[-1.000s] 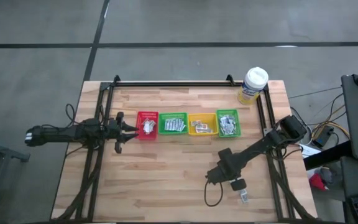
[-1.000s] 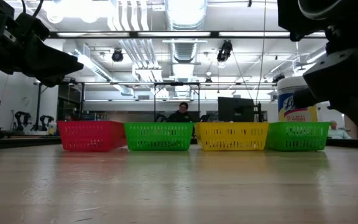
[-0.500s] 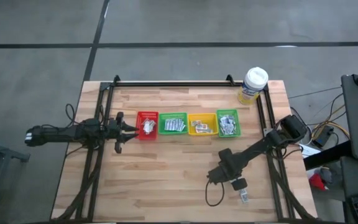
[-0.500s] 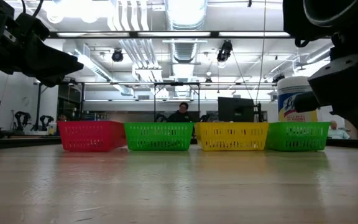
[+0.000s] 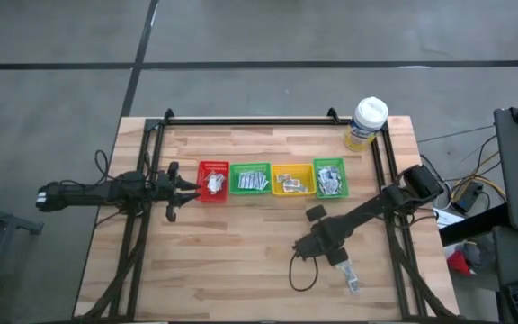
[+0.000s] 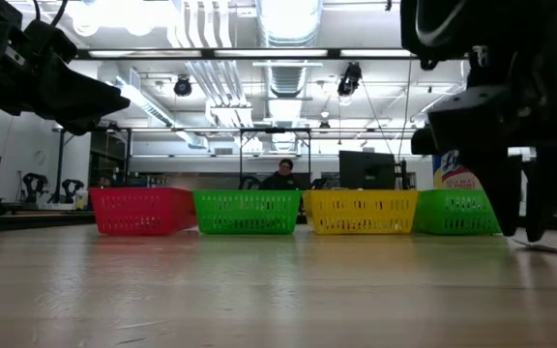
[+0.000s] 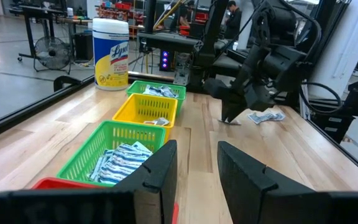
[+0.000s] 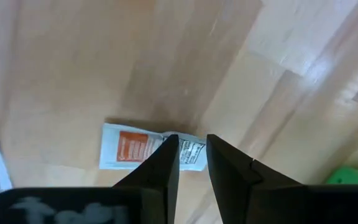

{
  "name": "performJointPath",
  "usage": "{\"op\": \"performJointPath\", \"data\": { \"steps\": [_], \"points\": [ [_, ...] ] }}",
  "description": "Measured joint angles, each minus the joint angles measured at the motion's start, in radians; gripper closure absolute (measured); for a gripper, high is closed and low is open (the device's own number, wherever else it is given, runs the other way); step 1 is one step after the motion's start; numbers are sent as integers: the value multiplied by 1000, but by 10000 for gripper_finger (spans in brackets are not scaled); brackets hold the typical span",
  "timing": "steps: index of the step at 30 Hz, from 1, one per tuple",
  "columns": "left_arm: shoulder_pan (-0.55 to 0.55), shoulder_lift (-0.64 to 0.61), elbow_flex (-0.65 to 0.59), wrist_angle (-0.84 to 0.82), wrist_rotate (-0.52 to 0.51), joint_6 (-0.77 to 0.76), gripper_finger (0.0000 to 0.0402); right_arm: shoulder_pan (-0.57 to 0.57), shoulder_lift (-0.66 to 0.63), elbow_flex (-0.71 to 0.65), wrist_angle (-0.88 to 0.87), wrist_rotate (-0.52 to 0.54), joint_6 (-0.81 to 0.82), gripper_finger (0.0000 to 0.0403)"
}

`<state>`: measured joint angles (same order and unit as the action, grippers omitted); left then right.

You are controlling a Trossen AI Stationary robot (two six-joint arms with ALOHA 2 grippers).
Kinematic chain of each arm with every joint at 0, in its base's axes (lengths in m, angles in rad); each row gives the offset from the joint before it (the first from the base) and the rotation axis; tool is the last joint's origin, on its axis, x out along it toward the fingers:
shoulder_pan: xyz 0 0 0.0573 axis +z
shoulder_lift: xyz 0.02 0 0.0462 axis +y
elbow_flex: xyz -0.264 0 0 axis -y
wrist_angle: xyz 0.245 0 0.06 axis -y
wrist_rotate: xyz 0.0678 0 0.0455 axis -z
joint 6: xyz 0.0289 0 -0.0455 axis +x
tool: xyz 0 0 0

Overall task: Pick & Place First Aid Supplies
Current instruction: Put the orange ointment pack into the yellow bin

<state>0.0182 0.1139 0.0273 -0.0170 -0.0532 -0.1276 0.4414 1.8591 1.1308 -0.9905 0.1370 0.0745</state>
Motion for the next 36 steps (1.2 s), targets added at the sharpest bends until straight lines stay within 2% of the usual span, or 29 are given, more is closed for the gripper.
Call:
{"op": "performJointPath", "data": {
  "steps": [9,17,23,36],
  "points": [
    [0,0,0,0,0,0,289,-4,-11,70,-96,-3,26,311],
    [0,0,0,0,0,0,289,-7,-39,35,-93,20,20,325],
    [0,0,0,0,0,0,289,-25,-40,-12,-8,21,-36,327],
    [0,0,0,0,0,0,289,-69,-44,-94,84,19,-52,315]
  ]
}}
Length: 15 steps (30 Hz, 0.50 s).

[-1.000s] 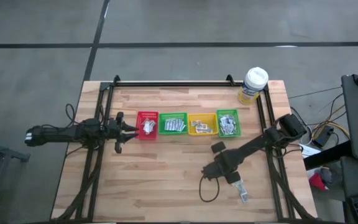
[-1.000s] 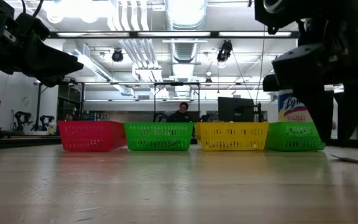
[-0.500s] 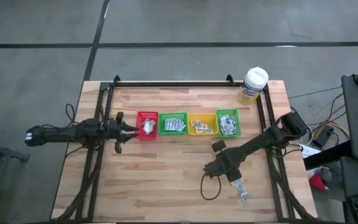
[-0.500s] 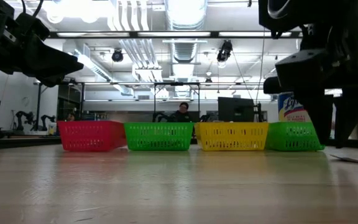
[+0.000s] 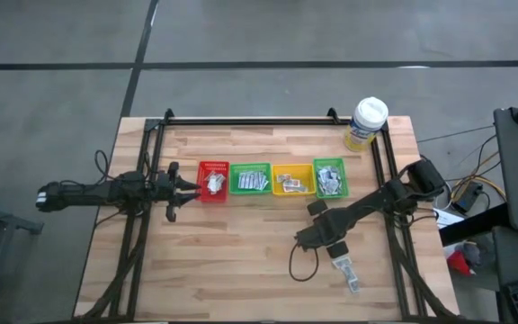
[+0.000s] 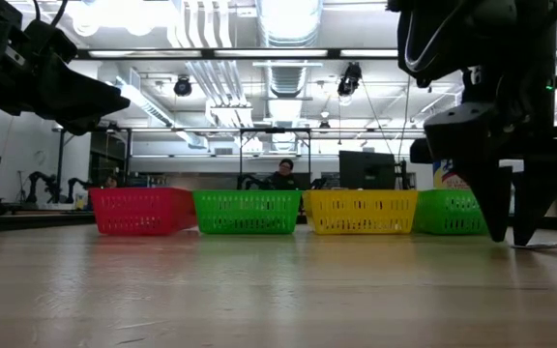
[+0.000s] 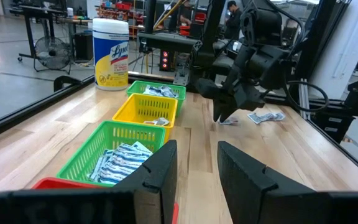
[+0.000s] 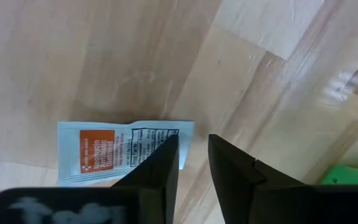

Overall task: Pick & Place First Aid Supplies
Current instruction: Put the orange ointment pack into the yellow bin

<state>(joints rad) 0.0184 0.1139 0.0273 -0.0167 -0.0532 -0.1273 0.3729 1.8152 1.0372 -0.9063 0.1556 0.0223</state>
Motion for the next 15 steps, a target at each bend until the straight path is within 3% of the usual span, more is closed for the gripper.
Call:
{"op": "performJointPath", "data": {
  "steps": [15],
  "points": [
    [0,0,0,0,0,0,289,-10,0,-12,17,-37,3,371]
  ]
}}
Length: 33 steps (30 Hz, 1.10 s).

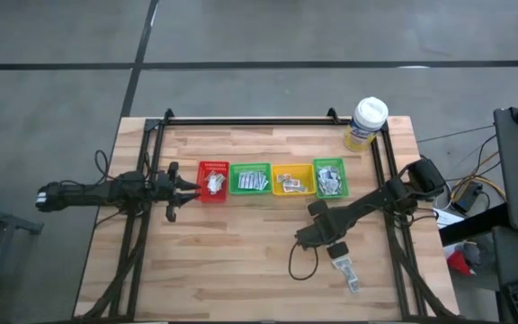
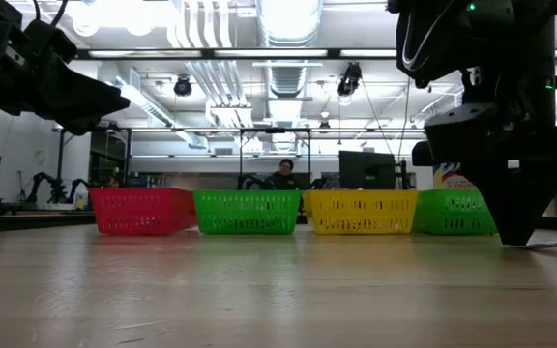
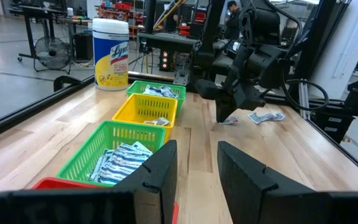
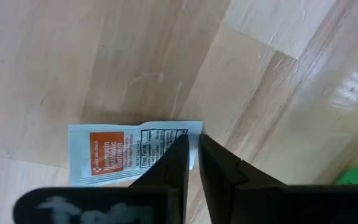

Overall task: Pick & Place First Aid Supplies
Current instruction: Put the orange ointment pack into the yellow bin

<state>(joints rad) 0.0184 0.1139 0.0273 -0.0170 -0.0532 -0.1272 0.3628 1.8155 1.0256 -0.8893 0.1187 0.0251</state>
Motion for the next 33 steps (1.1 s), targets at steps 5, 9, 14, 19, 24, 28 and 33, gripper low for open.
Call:
{"op": "performJointPath", "data": {
  "steps": [5,9,14,19,24,28,33],
  "points": [
    [0,0,0,0,0,0,289,-8,1,0,3,-3,1,390],
    [0,0,0,0,0,0,289,-10,2,0,4,1,8,394],
    [0,0,0,0,0,0,289,-10,2,-1,3,9,43,394],
    [0,0,0,0,0,0,289,-10,8,28,-32,11,73,395],
    [0,0,0,0,0,0,289,-12,9,67,-38,19,68,395],
    [0,0,0,0,0,0,289,-11,9,77,-45,42,61,395],
    [0,0,0,0,0,0,289,-13,8,80,-48,41,60,395]
  ]
}}
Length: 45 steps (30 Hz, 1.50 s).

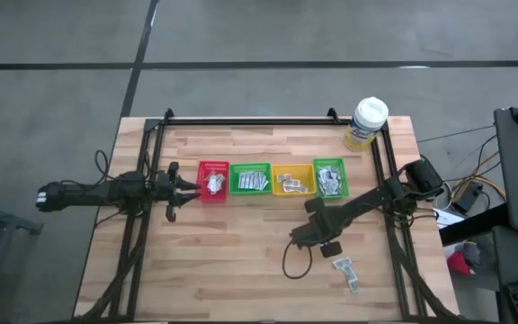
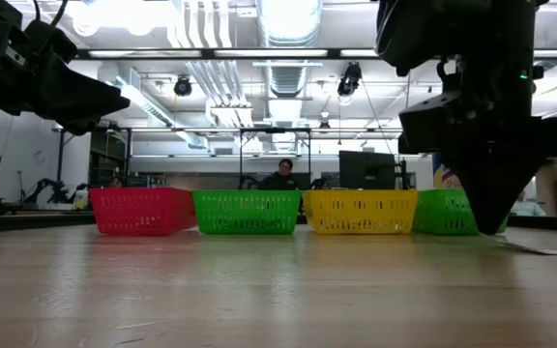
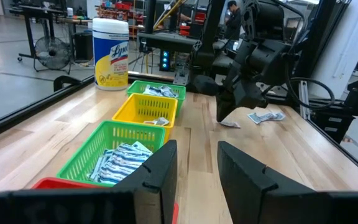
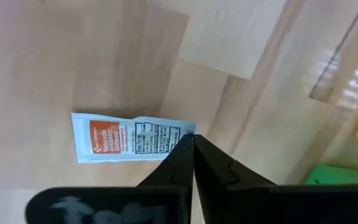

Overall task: Pick & Place First Aid Supplies
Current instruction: Put the orange ointment pack into the yellow bin

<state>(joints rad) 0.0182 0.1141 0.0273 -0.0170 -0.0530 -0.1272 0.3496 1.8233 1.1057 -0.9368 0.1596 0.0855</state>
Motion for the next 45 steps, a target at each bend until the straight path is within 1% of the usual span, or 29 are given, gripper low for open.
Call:
{"op": "performJointPath", "data": {
  "steps": [5,12,17,23,26,36,40,45],
  "points": [
    [0,0,0,0,0,0,289,-5,-2,0,2,27,-8,395],
    [0,0,0,0,0,0,289,-17,-3,-1,20,27,-42,394],
    [0,0,0,0,0,0,289,-23,-3,-11,89,26,-85,394],
    [0,0,0,0,0,0,289,-54,-3,-15,88,26,-86,391],
    [0,0,0,0,0,0,289,-63,-4,-15,89,19,-90,378],
    [0,0,0,0,0,0,289,-64,-4,-15,80,15,-90,316],
    [0,0,0,0,0,0,289,-64,-4,-15,79,-32,-90,301],
    [0,0,0,0,0,0,289,-67,-4,-18,90,-30,-97,292]
  ]
}}
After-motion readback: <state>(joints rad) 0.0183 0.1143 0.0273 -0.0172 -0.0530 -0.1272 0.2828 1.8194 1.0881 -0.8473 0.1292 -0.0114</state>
